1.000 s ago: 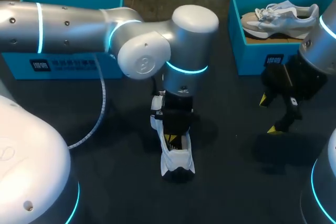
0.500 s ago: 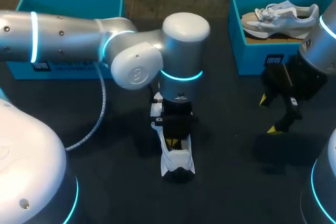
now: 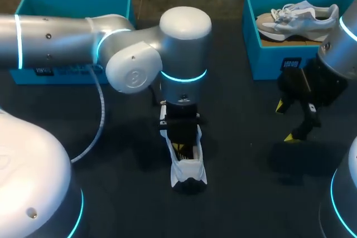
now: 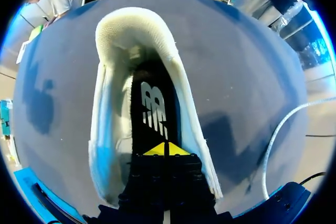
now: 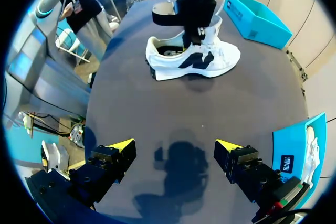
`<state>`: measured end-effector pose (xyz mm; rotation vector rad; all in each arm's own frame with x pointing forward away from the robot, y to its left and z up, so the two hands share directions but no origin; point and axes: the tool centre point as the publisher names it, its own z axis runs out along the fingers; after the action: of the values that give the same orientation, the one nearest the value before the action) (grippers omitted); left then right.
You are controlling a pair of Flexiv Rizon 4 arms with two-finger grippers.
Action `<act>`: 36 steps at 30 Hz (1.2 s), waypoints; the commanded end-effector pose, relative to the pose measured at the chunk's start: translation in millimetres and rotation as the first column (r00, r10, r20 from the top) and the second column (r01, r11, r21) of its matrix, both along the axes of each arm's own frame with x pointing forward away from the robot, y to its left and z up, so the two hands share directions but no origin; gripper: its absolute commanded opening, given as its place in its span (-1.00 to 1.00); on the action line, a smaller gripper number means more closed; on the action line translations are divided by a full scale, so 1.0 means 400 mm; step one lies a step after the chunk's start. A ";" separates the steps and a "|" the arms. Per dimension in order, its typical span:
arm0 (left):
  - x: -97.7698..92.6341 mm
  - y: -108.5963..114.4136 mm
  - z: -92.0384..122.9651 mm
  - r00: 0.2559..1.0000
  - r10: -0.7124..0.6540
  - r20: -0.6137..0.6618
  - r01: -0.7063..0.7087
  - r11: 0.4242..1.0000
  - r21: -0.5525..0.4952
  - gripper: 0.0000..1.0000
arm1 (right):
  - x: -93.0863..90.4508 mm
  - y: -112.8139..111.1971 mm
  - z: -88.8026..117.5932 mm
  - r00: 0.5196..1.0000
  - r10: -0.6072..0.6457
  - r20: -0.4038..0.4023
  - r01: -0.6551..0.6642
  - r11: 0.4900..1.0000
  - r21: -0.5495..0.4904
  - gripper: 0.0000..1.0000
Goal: Take the shoe out of the shoebox, open the shoe tongue, remove and reinsert the insole, then place the shoe into the shoebox
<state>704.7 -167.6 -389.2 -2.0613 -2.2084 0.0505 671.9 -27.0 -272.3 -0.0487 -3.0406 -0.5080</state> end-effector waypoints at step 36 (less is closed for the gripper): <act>-0.017 0.010 -0.083 0.991 0.130 -0.013 -0.130 0.992 -0.002 -1.00 | -0.001 0.000 -0.001 1.000 0.000 0.001 0.000 1.000 -0.001 1.00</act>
<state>701.9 -167.2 -409.3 -1.9027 -2.3229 0.0570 671.9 -27.0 -272.3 -0.0487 -3.0407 -0.5081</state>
